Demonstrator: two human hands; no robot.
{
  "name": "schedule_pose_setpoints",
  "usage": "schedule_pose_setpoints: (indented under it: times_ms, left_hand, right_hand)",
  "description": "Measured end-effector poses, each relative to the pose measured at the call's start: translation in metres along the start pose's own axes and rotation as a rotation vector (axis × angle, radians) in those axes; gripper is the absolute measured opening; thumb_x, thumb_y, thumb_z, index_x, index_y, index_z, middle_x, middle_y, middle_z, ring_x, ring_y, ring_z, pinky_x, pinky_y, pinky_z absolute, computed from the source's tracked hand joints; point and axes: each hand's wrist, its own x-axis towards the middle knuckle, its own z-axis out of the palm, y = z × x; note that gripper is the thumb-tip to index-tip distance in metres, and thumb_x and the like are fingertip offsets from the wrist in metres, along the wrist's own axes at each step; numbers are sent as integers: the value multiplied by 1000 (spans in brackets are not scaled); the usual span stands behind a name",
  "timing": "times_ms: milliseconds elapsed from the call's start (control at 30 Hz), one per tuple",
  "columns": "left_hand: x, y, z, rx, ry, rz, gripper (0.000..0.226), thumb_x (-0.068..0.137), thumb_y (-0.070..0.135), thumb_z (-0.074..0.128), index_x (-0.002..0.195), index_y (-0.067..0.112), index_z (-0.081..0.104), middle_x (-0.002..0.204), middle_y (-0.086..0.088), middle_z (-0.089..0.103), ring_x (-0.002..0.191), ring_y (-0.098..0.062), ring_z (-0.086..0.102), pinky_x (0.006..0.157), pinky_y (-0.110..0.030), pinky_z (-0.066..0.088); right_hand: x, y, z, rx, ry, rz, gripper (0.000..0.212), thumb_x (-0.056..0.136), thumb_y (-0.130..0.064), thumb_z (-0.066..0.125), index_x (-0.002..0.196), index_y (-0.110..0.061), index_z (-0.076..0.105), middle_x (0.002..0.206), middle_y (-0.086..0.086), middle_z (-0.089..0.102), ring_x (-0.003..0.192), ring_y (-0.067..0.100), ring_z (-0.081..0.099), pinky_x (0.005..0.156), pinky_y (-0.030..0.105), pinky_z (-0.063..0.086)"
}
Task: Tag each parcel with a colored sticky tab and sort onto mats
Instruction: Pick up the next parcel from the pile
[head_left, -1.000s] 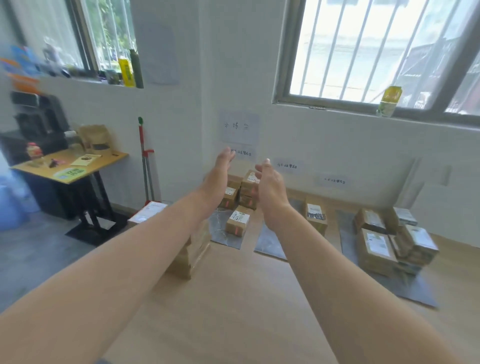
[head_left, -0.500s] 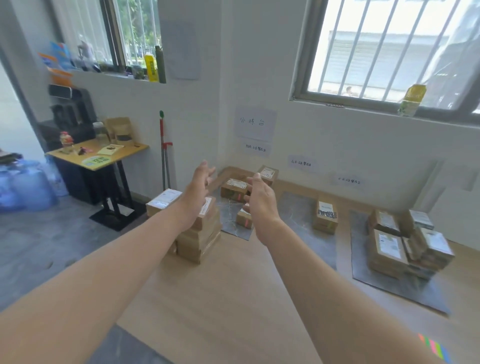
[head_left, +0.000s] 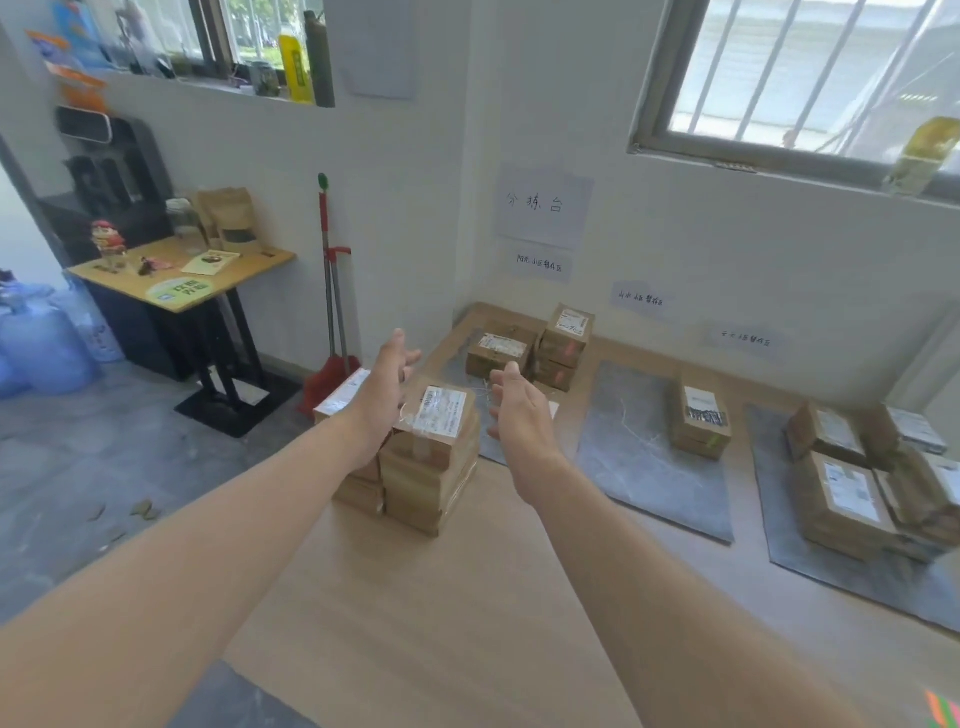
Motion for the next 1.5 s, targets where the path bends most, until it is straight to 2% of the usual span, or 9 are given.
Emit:
schedule_pose_setpoints:
  times_ms: [100,233,467,600,667,900,1000,1167,1500]
  left_hand:
    - [34,-10,-17,37,-12,-18,62,105,58,16,146,22,46,122,6,52,105,-10,54,101,-32,28]
    - [76,-23,-36,83,-115,-66,65,103,63,17,149,24,43,159,-4,34,148,-24,29,118,-42,19]
    - [123,-42,-49,166,-240,-171,80,86,83,22,145,36,45,162,2,31,149,-22,26,123,-49,13]
    - [132,-52,-47,189,-267,-216,57,93,77,28,94,41,72,100,18,68,107,-7,60,111,-33,29]
    - [136,-57,-47,210,-275,-208,59,78,87,31,83,49,76,99,15,72,116,-13,60,117,-40,28]
    - [134,-53,-42,130,-270,-175,48,102,64,25,105,37,65,91,13,68,96,-11,65,100,-37,45]
    - [127,-46,-39,57,-219,-173,44,104,57,29,108,29,61,81,13,59,71,-2,64,70,-24,51]
    - [101,-36,-27,5,-249,-157,55,100,64,33,126,23,59,121,-6,65,111,-20,63,103,-43,47]
    - [13,-12,52,-20,-266,-125,52,102,58,34,118,16,61,104,-10,69,99,-26,69,97,-48,54]
  right_hand:
    - [27,9,27,-7,31,47,50,108,-52,33,133,-18,59,132,-3,58,131,21,51,116,46,38]
    - [60,23,55,-46,112,127,58,108,-50,32,131,-2,55,136,17,56,126,28,52,112,48,39]
    - [91,40,76,-81,182,241,42,110,-49,26,120,-22,58,112,1,61,85,8,53,88,30,36]
    - [100,50,85,-65,184,319,47,110,-49,24,126,-24,60,96,-9,61,76,-2,47,69,23,35]
    - [103,57,88,-54,173,327,52,110,-51,25,131,-21,62,110,-5,68,79,-3,50,64,18,33]
    - [100,59,89,-18,249,292,50,109,-52,25,131,-24,59,118,-3,66,88,5,55,79,28,34]
    - [91,54,83,-8,287,282,48,109,-52,25,126,-23,59,121,-1,68,100,12,60,75,29,37]
    - [72,48,60,18,331,226,48,109,-48,27,121,-18,63,109,-1,71,88,7,61,63,24,38]
    - [10,51,-40,46,421,87,48,110,-44,29,109,-15,68,97,-1,72,86,12,64,64,27,41]
